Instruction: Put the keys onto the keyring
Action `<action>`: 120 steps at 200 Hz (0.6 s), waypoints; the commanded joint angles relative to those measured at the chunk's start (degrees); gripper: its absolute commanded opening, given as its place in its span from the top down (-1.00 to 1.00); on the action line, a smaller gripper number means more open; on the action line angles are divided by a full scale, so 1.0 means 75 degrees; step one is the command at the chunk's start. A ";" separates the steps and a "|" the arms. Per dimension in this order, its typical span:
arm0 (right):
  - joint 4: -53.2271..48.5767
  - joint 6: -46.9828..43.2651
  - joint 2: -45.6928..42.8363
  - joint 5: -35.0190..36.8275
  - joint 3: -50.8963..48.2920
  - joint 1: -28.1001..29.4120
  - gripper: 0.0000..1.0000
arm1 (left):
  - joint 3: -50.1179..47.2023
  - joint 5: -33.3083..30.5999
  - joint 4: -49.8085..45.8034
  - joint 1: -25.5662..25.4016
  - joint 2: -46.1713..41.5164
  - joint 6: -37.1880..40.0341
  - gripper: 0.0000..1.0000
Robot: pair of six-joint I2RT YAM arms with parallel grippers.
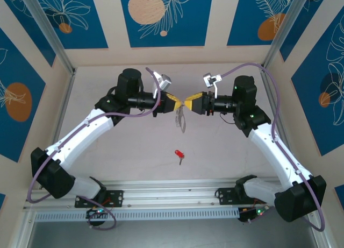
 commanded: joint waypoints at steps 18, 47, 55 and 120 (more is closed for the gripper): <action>0.0015 -0.0046 0.0128 0.0090 0.0129 0.0056 0.30 | 0.0328 0.0358 0.0255 -0.0093 -0.0147 -0.0136 1.00; 0.0044 -0.0037 0.0222 0.0104 0.0111 0.0057 0.30 | 0.0318 0.0396 0.0307 -0.0094 -0.0188 -0.0177 1.00; 0.0071 -0.0027 0.0233 0.0105 0.0112 0.0056 0.30 | 0.0314 0.0395 0.0312 -0.0097 -0.0188 -0.0195 1.00; 0.0172 0.0022 0.0293 -0.0013 0.0100 0.0135 0.50 | 0.0256 0.0371 0.0420 -0.0117 -0.0211 -0.0276 1.00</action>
